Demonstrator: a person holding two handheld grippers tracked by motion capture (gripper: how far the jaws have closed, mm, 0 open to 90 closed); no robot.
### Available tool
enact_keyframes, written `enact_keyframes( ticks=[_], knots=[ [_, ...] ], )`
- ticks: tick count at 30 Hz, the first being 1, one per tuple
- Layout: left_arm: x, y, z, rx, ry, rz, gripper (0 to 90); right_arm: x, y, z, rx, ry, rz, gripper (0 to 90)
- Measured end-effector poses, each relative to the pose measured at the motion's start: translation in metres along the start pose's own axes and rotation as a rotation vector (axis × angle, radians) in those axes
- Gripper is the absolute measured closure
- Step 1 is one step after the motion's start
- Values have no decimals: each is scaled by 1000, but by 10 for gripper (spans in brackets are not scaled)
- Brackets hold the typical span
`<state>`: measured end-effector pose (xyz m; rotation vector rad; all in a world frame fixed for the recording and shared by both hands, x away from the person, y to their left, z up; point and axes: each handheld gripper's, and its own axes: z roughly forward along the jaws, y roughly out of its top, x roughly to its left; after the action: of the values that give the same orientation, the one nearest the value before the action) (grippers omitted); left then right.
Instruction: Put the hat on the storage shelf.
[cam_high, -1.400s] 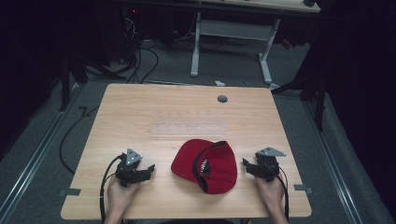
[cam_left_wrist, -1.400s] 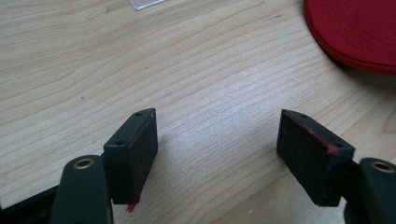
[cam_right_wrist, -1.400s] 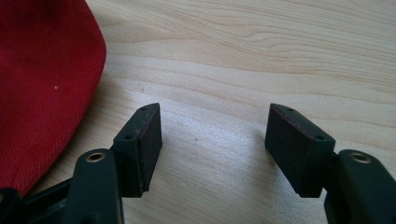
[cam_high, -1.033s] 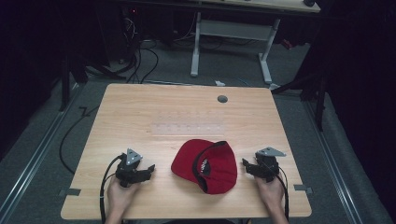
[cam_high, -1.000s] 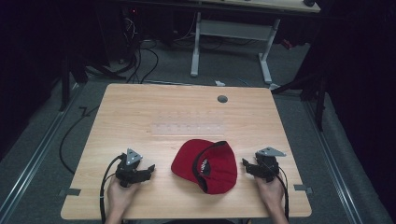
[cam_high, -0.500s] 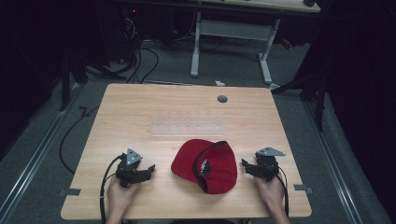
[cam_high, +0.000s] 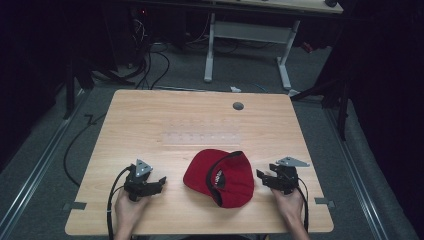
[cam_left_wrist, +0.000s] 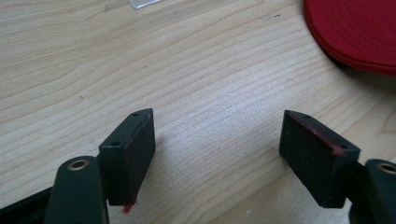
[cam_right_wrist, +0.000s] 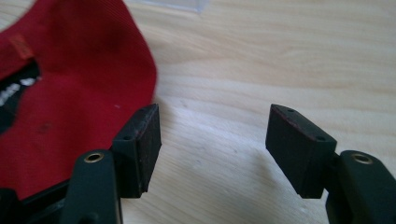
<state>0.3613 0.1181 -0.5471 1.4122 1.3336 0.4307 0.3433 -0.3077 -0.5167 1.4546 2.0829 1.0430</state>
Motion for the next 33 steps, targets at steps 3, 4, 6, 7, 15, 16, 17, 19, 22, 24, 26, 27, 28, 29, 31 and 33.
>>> enact_keyframes(
  ticks=[3, 4, 6, 7, 15, 16, 17, 19, 22, 24, 26, 27, 28, 29, 31, 33],
  knots=[
    [0, 0, 0, 0, 0, 1, 271, 5, 3, -6, -54, 14, -13, 347],
    [0, 0, 0, 0, 0, 1, 270, 6, 4, -8, -77, 16, -26, 345],
    [0, 0, 0, 0, 0, 1, 269, 9, 5, -9, -93, 20, -34, 338],
    [0, 0, 0, 2, -1, 0, 269, 11, 6, -10, -102, 23, -42, 331],
    [0, 0, 0, 0, 0, 1, 269, 19, 22, -1, -96, 107, -63, 310],
    [0, 0, 0, 0, 0, 0, 268, 21, 24, 0, -90, 109, -64, 310],
    [0, 0, 0, 0, 0, 0, 268, 22, 26, 1, -92, 115, -70, 310],
    [0, 0, 0, 0, 0, 0, 269, 25, 30, 4, -89, 123, -86, 308],
    [0, 0, 0, 0, 0, 0, 268, 26, 34, 7, -87, 126, -91, 304],
    [0, 0, 0, 1, -1, 0, 268, 28, 39, 14, -84, 142, -91, 295],
    [0, 0, 0, 0, -1, 0, 268, 29, 41, 16, -80, 140, -98, 289],
    [0, 0, 0, 0, 0, 0, 268, 31, 43, 21, -70, 141, -112, 275],
    [0, 0, 0, 0, 0, 0, 268, 31, 43, 21, -70, 141, -112, 275],
    [0, 0, 0, 0, 0, 0, 268, 32, 44, 24, -61, 143, -113, 267],
    [0, 0, 0, 1, -1, 1, 267, 35, 45, 28, -55, 157, -112, 265],
    [0, 0, 0, 0, -1, 0, 267, 35, 46, 32, -48, 161, -120, 259]
  ],
)
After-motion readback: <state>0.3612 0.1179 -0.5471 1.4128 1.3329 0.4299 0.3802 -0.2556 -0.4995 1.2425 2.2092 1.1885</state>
